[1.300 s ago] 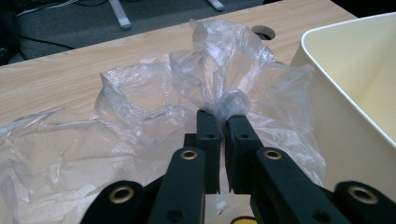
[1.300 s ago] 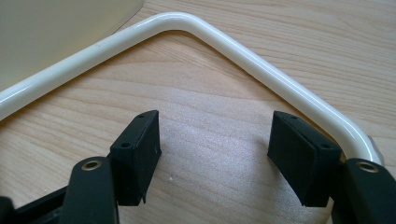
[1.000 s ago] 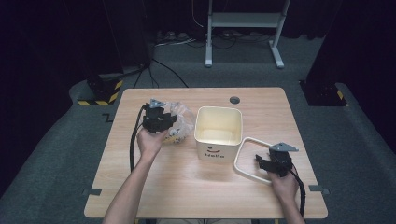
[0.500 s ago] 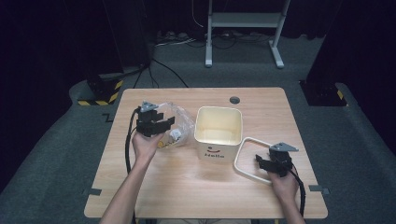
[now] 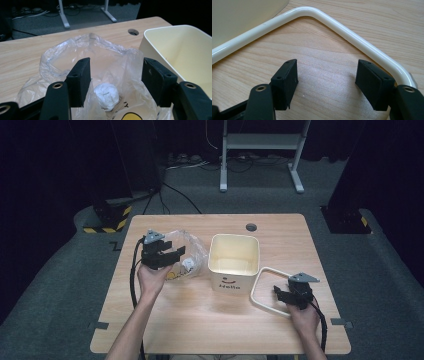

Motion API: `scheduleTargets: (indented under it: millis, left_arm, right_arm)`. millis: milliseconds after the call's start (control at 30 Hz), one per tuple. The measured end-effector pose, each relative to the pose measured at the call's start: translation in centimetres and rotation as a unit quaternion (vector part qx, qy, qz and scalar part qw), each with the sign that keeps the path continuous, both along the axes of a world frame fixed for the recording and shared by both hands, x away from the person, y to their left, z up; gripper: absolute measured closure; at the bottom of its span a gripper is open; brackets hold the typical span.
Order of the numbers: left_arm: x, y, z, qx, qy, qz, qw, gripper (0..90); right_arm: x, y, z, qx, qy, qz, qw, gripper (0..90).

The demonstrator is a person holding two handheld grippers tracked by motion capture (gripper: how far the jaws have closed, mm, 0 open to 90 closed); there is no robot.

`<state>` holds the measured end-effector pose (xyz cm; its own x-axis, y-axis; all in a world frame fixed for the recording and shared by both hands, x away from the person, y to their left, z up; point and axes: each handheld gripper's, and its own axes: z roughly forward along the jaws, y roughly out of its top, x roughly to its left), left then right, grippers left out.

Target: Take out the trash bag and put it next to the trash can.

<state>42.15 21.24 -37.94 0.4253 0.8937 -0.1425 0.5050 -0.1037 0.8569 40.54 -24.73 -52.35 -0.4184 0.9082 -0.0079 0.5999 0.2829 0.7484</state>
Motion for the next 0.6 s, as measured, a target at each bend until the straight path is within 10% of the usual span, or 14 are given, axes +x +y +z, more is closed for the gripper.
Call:
scheduleTargets:
  millis: [600]
  left_arm:
    - [-1.5,0.8,0.2,0.013,-0.006,0.011,0.9998,34.1]
  right_arm:
    - [0.0,0.0,0.0,-0.001,0.000,0.000,1.0000,34.0]
